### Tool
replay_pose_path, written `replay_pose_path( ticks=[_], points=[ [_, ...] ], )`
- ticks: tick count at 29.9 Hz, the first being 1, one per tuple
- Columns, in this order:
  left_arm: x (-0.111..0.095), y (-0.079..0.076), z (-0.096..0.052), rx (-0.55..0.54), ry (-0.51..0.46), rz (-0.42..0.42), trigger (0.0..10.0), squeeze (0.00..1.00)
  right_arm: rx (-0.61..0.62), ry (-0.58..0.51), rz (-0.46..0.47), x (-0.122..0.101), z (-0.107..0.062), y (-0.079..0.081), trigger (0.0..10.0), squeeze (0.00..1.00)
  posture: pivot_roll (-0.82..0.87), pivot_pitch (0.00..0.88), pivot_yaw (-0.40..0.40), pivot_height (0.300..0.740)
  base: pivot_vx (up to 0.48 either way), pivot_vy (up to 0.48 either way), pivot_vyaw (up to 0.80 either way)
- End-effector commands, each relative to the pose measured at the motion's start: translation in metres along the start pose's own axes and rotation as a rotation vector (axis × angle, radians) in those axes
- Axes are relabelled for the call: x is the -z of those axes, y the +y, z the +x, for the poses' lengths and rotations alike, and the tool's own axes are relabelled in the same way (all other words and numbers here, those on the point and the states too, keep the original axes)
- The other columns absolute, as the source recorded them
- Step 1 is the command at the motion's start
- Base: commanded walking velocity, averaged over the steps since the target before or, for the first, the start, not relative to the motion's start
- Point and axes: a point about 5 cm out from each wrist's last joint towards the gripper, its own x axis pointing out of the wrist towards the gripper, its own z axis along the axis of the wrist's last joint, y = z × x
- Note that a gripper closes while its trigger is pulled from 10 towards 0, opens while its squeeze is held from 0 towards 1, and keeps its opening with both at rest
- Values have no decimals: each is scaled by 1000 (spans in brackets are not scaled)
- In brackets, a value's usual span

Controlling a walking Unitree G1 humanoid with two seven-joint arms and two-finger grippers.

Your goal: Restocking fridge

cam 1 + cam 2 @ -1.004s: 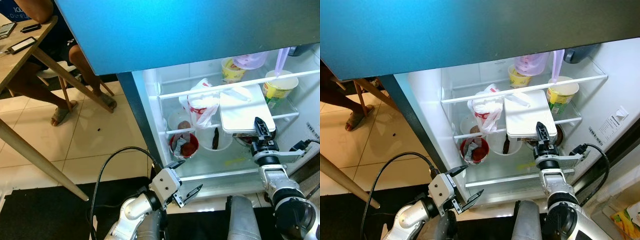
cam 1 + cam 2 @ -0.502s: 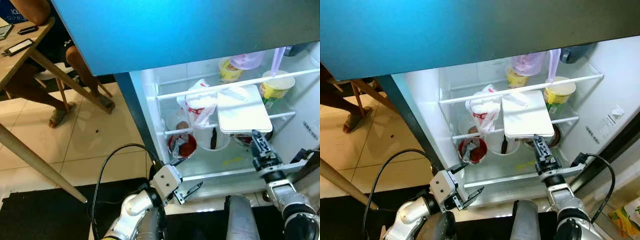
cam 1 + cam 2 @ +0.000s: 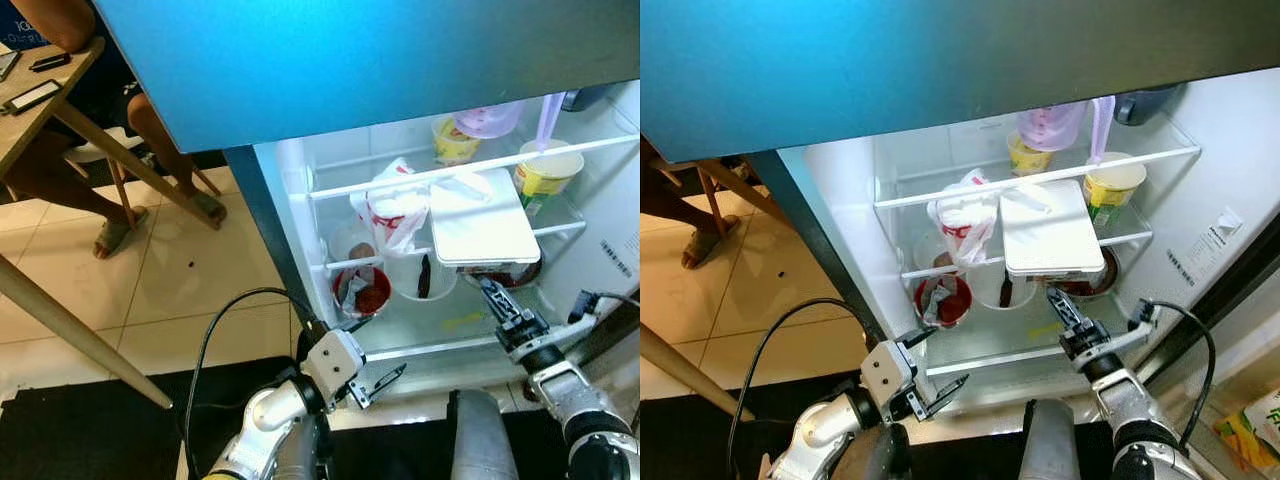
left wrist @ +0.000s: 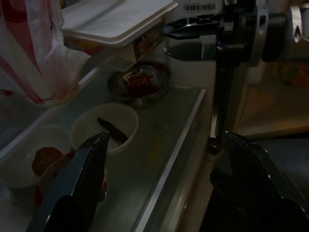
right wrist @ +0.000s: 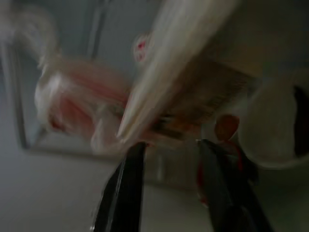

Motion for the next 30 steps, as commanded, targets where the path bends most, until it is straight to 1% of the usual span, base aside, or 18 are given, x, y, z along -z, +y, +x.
replay_pose_path(
  ticks=[1, 3, 4, 5, 8, 12, 13, 14, 15, 16, 17, 18, 22, 23, 26, 28, 29, 30],
  points=[
    [4, -3, -2, -8, 9, -25, 10000, 0, -14, 24, -47, 3, 4, 3, 0, 0, -50, 97, 110, 585, 0, 0, 0],
    [6, -3, -3, -12, 15, -28, 10000, 0, -31, 54, -197, -4, 13, 11, 0, 0, -51, 93, 107, 585, 0, 0, 0],
    [6, -3, -3, -12, 15, -28, 10000, 0, -31, 54, -197, -4, 13, 11, 0, 0, -51, 93, 107, 585, 0, 0, 0],
    [8, -4, -4, -14, 20, -32, 10000, 0, -48, 67, -264, -7, 17, 16, 0, 0, -51, 93, 107, 585, 0, 0, 0],
    [12, -5, -7, -20, 35, -43, 10000, 0, -62, 97, -408, -14, 22, 24, 0, 0, -51, 93, 107, 585, 0, 0, 0],
    [15, -7, -9, -20, 47, -48, 10000, 0, 2, 107, -570, -24, 26, 27, 0, 0, -56, 88, 107, 585, 0, 0, 0],
    [15, -7, -9, -19, 47, -48, 10000, 0, 21, 102, -603, -27, 28, 27, 863, 0, -56, 88, 107, 585, 0, 0, 0],
    [15, -7, -9, -19, 47, -48, 10000, 0, 33, 98, -623, -29, 29, 28, 863, 0, -56, 88, 107, 585, 0, 0, 0],
    [15, -7, -9, -19, 47, -48, 10000, 0, 60, 111, -676, -31, 31, 28, 5176, 0, -58, 84, 110, 585, 0, 0, 0],
    [15, -6, -9, -19, 47, -48, 10000, 0, 77, 121, -714, -32, 32, 29, 5176, 0, -58, 84, 110, 585, 0, 0, 0],
    [15, -6, -9, -19, 47, -48, 10000, 0, 77, 121, -714, -32, 32, 29, 5176, 0, -58, 84, 110, 585, 0, 0, 0],
    [15, -6, -9, -19, 47, -48, 10000, 0, 97, 135, -754, -33, 34, 29, 10000, 0, -58, 84, 110, 585, 0, 0, 0],
    [15, -5, -7, -19, 42, -44, 10000, 0, 164, 142, -873, -38, 40, 31, 10000, 0, -58, 81, 111, 585, 0, 0, 0],
    [15, -5, -7, -19, 42, -44, 10000, 0, 164, 142, -873, -38, 40, 31, 10000, 0, -58, 81, 111, 585, 0, 0, 0],
    [14, -5, -7, -20, 38, -43, 10000, 0, 68, 86, -830, -39, 45, 43, 10000, 0, -56, 82, 115, 585, 0, 0, 0],
    [14, -5, -7, -20, 37, -43, 10000, 0, 32, 76, -811, -38, 45, 46, 10000, 0, -56, 82, 115, 585, 0, 0, 0],
    [14, -5, -7, -19, 37, -44, 10000, 0, -29, 80, -773, -35, 45, 51, 10000, 0, -58, 83, 116, 585, 0, 0, 0],
    [15, -6, -7, -18, 38, -45, 10000, 0, -111, 136, -746, -27, 42, 55, 10000, 0, -59, 83, 117, 585, 0, 0, 0]
  ],
)
